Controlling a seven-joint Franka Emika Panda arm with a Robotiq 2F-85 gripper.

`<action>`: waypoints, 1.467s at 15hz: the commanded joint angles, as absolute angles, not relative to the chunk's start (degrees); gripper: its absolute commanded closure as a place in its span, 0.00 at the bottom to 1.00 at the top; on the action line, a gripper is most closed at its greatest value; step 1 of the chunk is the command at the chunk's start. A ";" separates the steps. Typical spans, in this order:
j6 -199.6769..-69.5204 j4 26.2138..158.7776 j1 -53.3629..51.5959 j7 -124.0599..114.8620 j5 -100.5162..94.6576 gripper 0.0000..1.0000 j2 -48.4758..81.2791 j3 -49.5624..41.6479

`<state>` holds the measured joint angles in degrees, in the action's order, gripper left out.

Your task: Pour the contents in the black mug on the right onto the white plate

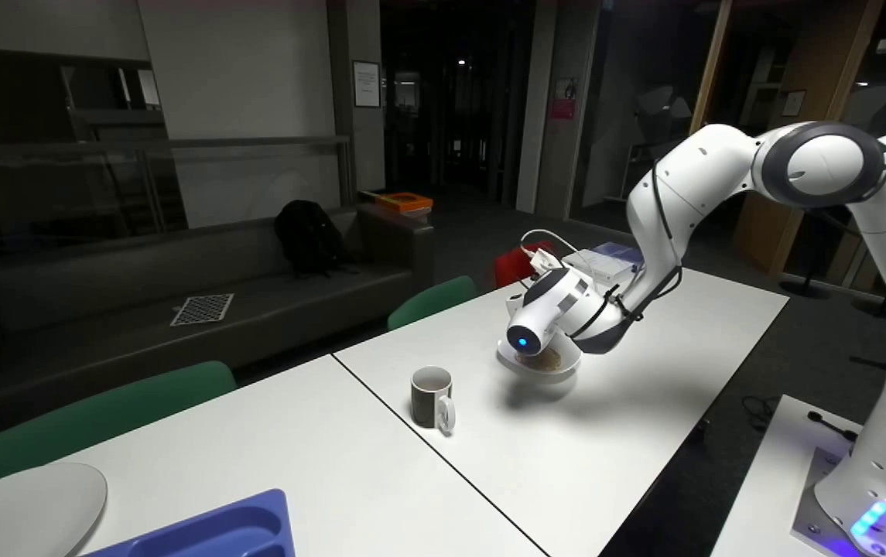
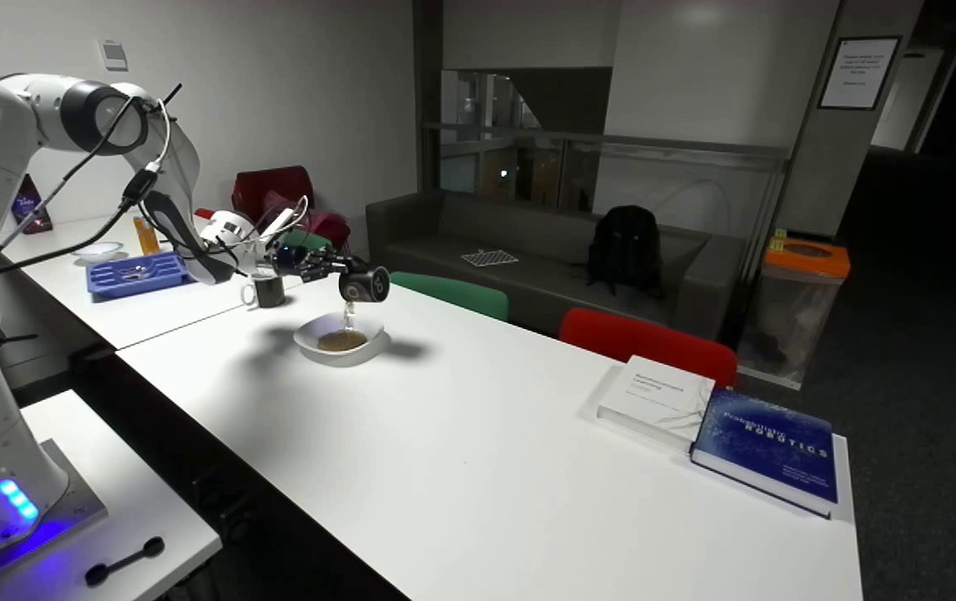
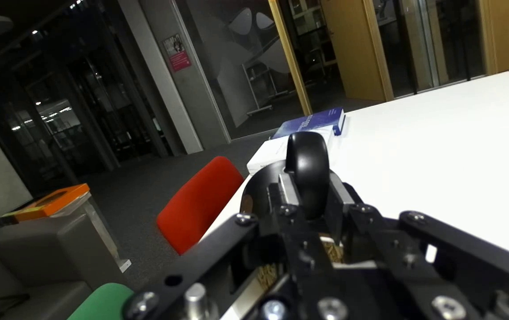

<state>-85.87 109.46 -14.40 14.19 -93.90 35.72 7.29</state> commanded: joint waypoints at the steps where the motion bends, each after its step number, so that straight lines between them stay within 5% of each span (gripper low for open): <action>1: -81.05 107.65 -15.20 17.69 -94.66 0.95 36.02 7.35; 22: -73.33 102.25 -15.98 17.83 -95.04 0.95 39.38 7.09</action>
